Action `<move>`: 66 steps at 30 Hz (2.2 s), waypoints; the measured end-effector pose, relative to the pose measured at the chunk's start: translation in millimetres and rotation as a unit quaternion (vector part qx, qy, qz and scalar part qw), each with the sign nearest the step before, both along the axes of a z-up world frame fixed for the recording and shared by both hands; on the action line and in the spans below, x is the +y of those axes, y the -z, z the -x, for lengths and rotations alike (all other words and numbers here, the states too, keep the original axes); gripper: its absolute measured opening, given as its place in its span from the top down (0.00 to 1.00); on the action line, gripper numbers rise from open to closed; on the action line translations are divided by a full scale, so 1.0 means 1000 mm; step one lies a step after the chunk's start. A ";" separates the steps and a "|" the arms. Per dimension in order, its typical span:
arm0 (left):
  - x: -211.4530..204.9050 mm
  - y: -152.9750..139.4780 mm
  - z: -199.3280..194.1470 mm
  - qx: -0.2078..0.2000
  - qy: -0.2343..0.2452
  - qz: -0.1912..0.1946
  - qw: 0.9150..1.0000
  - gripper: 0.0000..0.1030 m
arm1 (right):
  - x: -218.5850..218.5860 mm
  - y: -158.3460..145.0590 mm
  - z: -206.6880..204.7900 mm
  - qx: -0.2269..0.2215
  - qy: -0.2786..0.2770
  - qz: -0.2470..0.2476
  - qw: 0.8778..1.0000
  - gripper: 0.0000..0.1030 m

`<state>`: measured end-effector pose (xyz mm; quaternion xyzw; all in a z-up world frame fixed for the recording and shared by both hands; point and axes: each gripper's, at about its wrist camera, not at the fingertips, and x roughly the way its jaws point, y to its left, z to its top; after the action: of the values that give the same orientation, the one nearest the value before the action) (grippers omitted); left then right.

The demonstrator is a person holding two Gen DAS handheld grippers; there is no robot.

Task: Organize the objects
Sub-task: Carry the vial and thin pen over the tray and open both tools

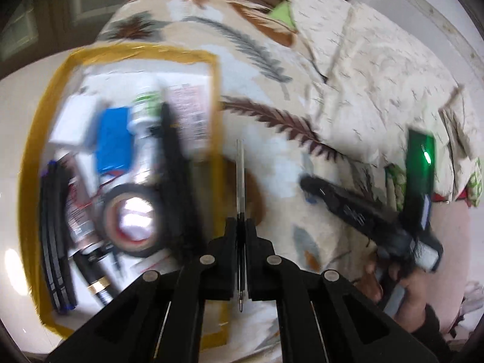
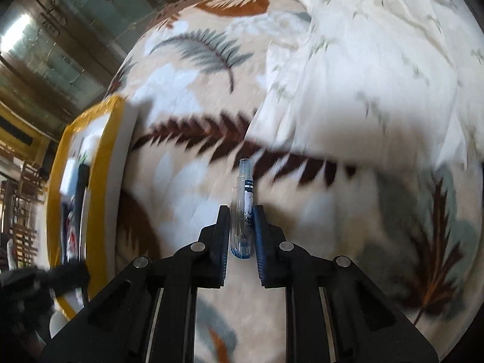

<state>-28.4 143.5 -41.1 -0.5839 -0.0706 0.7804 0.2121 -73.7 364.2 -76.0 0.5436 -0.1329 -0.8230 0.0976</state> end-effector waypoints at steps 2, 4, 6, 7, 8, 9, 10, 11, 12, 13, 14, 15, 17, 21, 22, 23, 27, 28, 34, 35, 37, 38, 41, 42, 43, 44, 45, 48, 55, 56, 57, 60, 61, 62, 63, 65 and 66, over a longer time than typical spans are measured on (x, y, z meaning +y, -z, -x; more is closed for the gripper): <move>-0.019 0.001 -0.001 -0.003 -0.012 -0.011 1.000 0.97 | -0.005 0.000 -0.013 -0.006 -0.006 0.009 1.000 0.85; -0.037 0.001 -0.001 -0.006 -0.022 -0.011 1.000 0.97 | -0.013 -0.001 -0.025 -0.017 -0.018 0.038 0.999 0.86; -0.056 0.000 -0.001 0.002 -0.032 -0.009 0.999 0.97 | -0.022 -0.007 -0.032 -0.019 -0.026 0.069 0.997 0.86; -0.065 0.000 0.000 0.003 -0.039 -0.010 0.999 0.97 | -0.029 -0.013 -0.034 -0.014 -0.035 0.069 0.997 0.86; -0.074 0.002 0.001 -0.002 -0.044 -0.018 0.999 0.97 | -0.037 -0.019 -0.036 -0.008 -0.040 0.066 0.997 0.86; -0.082 0.004 0.002 -0.006 -0.048 -0.025 0.999 0.97 | -0.046 -0.025 -0.037 -0.007 -0.050 0.078 0.996 0.86; -0.089 0.005 0.002 -0.002 -0.055 -0.020 0.998 0.97 | -0.053 -0.030 -0.037 -0.004 -0.057 0.085 0.995 0.86; -0.096 0.005 0.002 0.005 -0.061 -0.008 0.998 0.97 | -0.061 -0.036 -0.038 0.003 -0.064 0.083 0.994 0.86; -0.100 0.005 0.001 0.011 -0.062 -0.003 0.998 0.97 | -0.071 -0.042 -0.036 0.009 -0.072 0.073 0.995 0.86; -0.104 0.004 0.000 0.015 -0.065 0.000 0.998 0.97 | -0.080 -0.045 -0.035 0.011 -0.079 0.074 0.994 0.86; -0.109 0.005 0.001 0.013 -0.068 -0.004 0.998 0.97 | -0.087 -0.047 -0.035 0.011 -0.084 0.081 0.993 0.86; -0.112 0.006 0.001 0.011 -0.068 -0.010 0.998 0.97 | -0.095 -0.049 -0.035 0.011 -0.089 0.082 0.993 0.86; -0.115 0.007 0.000 0.018 -0.066 -0.003 0.998 0.97 | -0.110 -0.051 -0.039 0.012 -0.095 0.080 0.992 0.86; -0.118 0.017 0.002 0.008 -0.064 0.000 0.998 0.97 | -0.132 -0.048 -0.042 0.004 -0.105 0.077 0.991 0.86; -0.116 0.017 0.004 0.009 -0.064 0.007 0.998 0.97 | -0.136 -0.046 -0.042 0.001 -0.108 0.076 0.991 0.86; -0.118 0.019 0.004 0.009 -0.066 0.009 0.998 0.97 | -0.140 -0.047 -0.041 0.000 -0.109 0.076 0.991 0.85; -0.120 0.021 0.006 0.007 -0.070 0.012 0.997 0.97 | -0.149 -0.047 -0.033 0.005 -0.107 0.066 0.992 0.86; -0.118 0.022 0.006 0.008 -0.069 0.015 0.997 0.97 | -0.151 -0.048 -0.030 0.008 -0.106 0.065 0.992 0.86; -0.115 0.026 0.008 0.007 -0.067 0.021 0.997 0.97 | -0.159 -0.045 -0.008 0.002 -0.101 0.060 0.993 0.85; -0.115 0.027 0.009 0.006 -0.067 0.024 0.997 0.97 | -0.160 -0.043 -0.005 -0.002 -0.101 0.063 0.993 0.85; -0.115 0.028 0.009 0.008 -0.070 0.031 0.997 0.97 | -0.163 -0.042 -0.003 0.001 -0.102 0.054 0.993 0.85; -0.115 0.029 0.009 0.006 -0.070 0.029 0.997 0.97 | -0.164 -0.040 -0.002 0.000 -0.102 0.050 0.994 0.85; -0.112 0.028 0.007 0.019 -0.068 0.042 0.997 0.97 | -0.164 -0.034 -0.001 -0.004 -0.100 0.043 0.994 0.85; -0.111 0.025 0.006 0.028 -0.068 0.050 0.996 0.96 | -0.162 -0.033 -0.001 -0.004 -0.096 0.043 0.994 0.85; -0.109 0.022 0.004 0.040 -0.067 0.059 0.995 0.96 | -0.160 -0.033 -0.002 -0.003 -0.094 0.050 0.994 0.85; -0.107 0.019 0.002 0.051 -0.065 0.067 0.994 0.96 | -0.156 -0.034 -0.003 -0.001 -0.093 0.062 0.994 0.85; -0.105 0.017 0.001 0.059 -0.062 0.074 0.994 0.95 | -0.155 -0.034 -0.005 0.000 -0.092 0.065 0.994 0.85; -0.101 0.014 -0.003 0.069 -0.063 0.110 0.989 0.95 | -0.151 -0.039 -0.015 0.007 -0.093 0.076 0.993 0.79; -0.099 -0.001 -0.015 0.099 -0.067 0.151 0.981 0.95 | -0.143 -0.051 -0.048 0.031 -0.101 0.064 0.992 0.69; -0.101 -0.004 -0.018 0.104 -0.071 0.150 0.981 0.95 | -0.143 -0.052 -0.052 0.035 -0.102 0.062 0.992 0.69; -0.102 -0.007 -0.020 0.107 -0.075 0.150 0.980 0.95 | -0.142 -0.054 -0.057 0.038 -0.100 0.063 0.992 0.69; -0.106 -0.014 -0.024 0.118 -0.080 0.141 0.980 0.95 | -0.141 -0.055 -0.064 0.037 -0.101 0.069 0.992 0.69; -0.107 -0.016 -0.025 0.121 -0.081 0.144 0.979 0.95 | -0.140 -0.055 -0.066 0.037 -0.100 0.069 0.992 0.69; -0.108 -0.017 -0.026 0.123 -0.082 0.145 0.978 0.95 | -0.141 -0.055 -0.069 0.036 -0.101 0.073 0.991 0.69; -0.108 -0.018 -0.026 0.128 -0.086 0.148 0.977 0.95 | -0.142 -0.055 -0.070 0.036 -0.106 0.076 0.991 0.69; -0.106 -0.020 -0.029 0.151 -0.091 0.167 0.970 0.92 | -0.145 -0.056 -0.073 0.037 -0.111 0.069 0.991 0.69; -0.104 -0.021 -0.030 0.159 -0.090 0.176 0.967 0.84 | -0.147 -0.056 -0.074 0.037 -0.115 0.070 0.990 0.69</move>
<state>1.3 39.3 -19.7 -0.4714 0.0502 0.8794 0.0440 0.3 217.5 -20.2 0.5161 -0.1227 -0.8148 0.2339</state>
